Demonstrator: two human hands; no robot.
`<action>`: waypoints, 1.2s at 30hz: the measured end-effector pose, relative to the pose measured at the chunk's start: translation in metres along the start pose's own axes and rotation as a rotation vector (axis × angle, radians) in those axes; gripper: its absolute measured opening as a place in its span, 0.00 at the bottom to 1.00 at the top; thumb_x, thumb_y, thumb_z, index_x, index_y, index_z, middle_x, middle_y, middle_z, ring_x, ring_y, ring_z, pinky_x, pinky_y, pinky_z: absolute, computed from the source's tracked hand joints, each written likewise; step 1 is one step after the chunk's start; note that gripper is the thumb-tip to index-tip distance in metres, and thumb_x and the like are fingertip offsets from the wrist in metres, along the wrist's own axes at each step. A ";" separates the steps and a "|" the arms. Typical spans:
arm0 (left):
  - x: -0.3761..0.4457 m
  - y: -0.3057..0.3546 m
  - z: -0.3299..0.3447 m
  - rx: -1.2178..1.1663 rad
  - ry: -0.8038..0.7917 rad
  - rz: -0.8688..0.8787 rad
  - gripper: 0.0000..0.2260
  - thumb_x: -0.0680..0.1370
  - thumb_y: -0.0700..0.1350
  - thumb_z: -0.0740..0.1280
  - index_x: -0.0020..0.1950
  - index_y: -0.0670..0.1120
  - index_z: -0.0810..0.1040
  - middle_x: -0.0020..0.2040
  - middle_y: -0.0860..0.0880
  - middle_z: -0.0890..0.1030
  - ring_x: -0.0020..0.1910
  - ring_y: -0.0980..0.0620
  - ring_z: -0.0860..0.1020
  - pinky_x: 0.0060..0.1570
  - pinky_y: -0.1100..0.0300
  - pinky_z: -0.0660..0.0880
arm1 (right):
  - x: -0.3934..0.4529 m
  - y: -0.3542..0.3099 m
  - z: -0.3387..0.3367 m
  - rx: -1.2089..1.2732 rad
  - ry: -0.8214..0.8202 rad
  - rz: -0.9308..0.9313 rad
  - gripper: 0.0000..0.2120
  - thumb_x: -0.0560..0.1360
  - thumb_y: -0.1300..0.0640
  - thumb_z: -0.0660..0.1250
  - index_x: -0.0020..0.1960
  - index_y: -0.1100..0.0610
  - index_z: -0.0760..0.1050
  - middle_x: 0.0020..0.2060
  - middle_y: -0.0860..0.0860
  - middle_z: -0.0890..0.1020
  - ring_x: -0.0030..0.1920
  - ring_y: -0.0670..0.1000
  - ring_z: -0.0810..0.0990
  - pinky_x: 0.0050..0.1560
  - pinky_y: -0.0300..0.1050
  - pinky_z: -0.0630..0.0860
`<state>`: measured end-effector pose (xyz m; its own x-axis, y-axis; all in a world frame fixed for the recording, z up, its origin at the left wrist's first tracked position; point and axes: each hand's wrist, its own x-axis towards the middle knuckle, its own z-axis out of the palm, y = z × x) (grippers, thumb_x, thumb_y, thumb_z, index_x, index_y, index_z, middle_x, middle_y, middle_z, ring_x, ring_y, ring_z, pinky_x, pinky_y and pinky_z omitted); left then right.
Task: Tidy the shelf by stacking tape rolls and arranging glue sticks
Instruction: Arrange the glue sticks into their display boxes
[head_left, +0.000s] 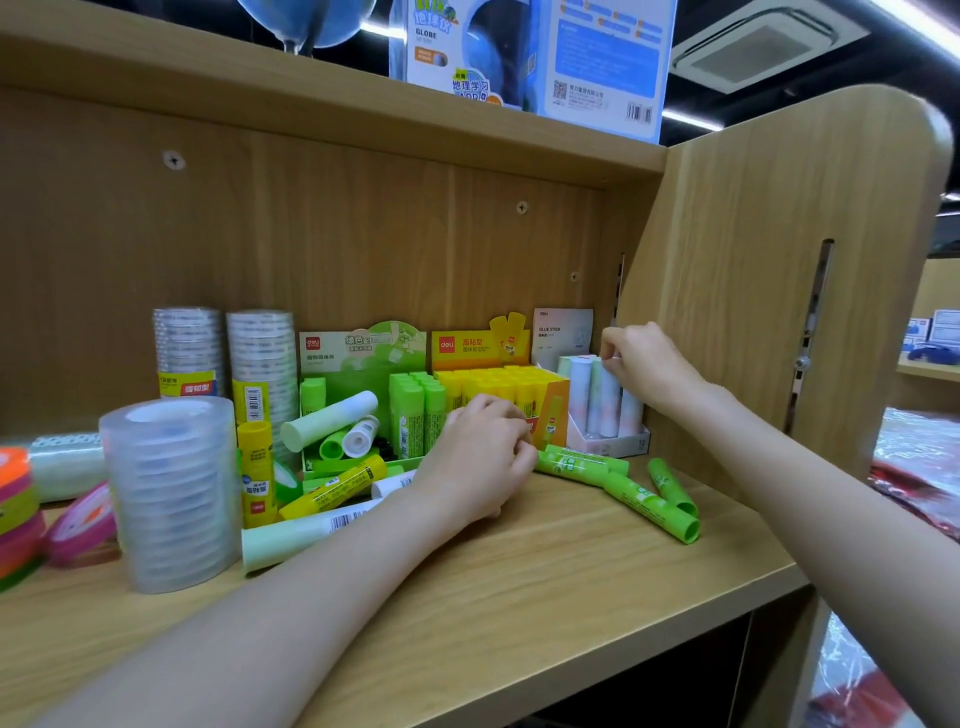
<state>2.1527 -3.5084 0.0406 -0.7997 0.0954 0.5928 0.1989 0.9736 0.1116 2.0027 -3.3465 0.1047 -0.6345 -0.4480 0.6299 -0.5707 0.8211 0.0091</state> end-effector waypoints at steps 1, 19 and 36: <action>0.000 0.000 0.000 0.001 -0.001 0.001 0.14 0.79 0.44 0.56 0.55 0.45 0.79 0.63 0.52 0.74 0.64 0.54 0.63 0.62 0.56 0.60 | -0.002 0.001 0.001 -0.008 0.014 -0.001 0.07 0.75 0.66 0.57 0.48 0.63 0.74 0.45 0.60 0.78 0.50 0.60 0.71 0.47 0.48 0.67; -0.001 -0.001 0.000 0.000 -0.003 0.003 0.14 0.79 0.45 0.55 0.56 0.45 0.79 0.64 0.51 0.73 0.65 0.53 0.63 0.64 0.55 0.60 | -0.027 -0.002 -0.002 -0.082 -0.074 0.017 0.14 0.74 0.71 0.54 0.55 0.65 0.74 0.54 0.59 0.76 0.58 0.60 0.71 0.50 0.46 0.69; 0.003 -0.001 -0.004 -0.294 0.138 -0.091 0.11 0.77 0.40 0.60 0.45 0.42 0.82 0.53 0.45 0.80 0.56 0.46 0.72 0.51 0.61 0.62 | -0.163 -0.041 -0.054 0.224 -0.359 0.054 0.16 0.71 0.46 0.69 0.55 0.51 0.74 0.54 0.48 0.70 0.52 0.48 0.73 0.54 0.44 0.70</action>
<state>2.1529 -3.5098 0.0453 -0.7416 -0.0379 0.6698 0.3012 0.8733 0.3830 2.1578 -3.2882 0.0438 -0.7853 -0.5333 0.3144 -0.6055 0.7674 -0.2109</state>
